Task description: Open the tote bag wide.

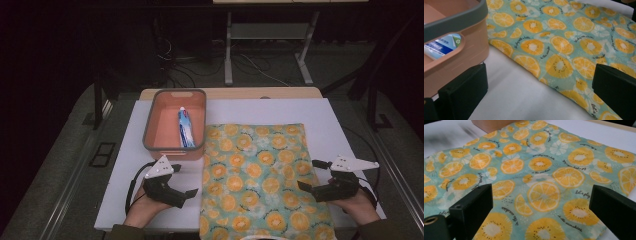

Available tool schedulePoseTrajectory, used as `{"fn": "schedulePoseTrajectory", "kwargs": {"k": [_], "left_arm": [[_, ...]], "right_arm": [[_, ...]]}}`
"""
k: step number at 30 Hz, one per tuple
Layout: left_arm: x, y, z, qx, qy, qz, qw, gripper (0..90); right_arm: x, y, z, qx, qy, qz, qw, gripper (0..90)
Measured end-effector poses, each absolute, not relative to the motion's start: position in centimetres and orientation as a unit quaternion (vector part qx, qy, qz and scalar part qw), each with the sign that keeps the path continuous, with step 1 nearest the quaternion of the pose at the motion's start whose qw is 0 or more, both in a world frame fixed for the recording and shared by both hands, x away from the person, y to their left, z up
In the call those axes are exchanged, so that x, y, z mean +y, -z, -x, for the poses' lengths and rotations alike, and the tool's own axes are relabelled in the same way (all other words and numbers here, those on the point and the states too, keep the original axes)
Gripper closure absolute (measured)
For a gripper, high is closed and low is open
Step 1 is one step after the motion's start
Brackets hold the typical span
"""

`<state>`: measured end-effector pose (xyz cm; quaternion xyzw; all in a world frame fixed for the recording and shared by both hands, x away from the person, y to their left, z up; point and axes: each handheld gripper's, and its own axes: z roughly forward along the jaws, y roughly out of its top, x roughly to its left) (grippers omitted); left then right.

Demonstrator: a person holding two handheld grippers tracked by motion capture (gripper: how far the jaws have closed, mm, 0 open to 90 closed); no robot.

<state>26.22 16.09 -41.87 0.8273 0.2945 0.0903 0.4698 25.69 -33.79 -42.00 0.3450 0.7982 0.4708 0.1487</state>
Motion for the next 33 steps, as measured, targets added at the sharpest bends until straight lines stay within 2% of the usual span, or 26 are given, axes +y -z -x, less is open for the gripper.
{"fn": "schedulePoseTrajectory", "kwargs": {"k": [13,18,27,33], "left_arm": [[14.6,42.5,-25.8,0.292,-0.089,-0.835,0.457,0.6],[13.6,42.9,-26.0,0.291,-0.081,-0.837,0.456,4.1],[12.1,44.3,-26.2,0.281,-0.043,-0.853,0.437,17.7],[11.4,44.8,-26.1,0.262,-0.038,-0.871,0.413,23.8]], "right_arm": [[-33.9,42.2,-25.8,0.802,-0.461,-0.350,0.150,4.8],[-33.8,42.3,-25.9,0.805,-0.457,-0.349,0.148,4.9],[-33.7,42.4,-25.9,0.806,-0.454,-0.350,0.150,4.8],[-33.6,42.4,-25.9,0.806,-0.453,-0.350,0.147,4.8]]}}
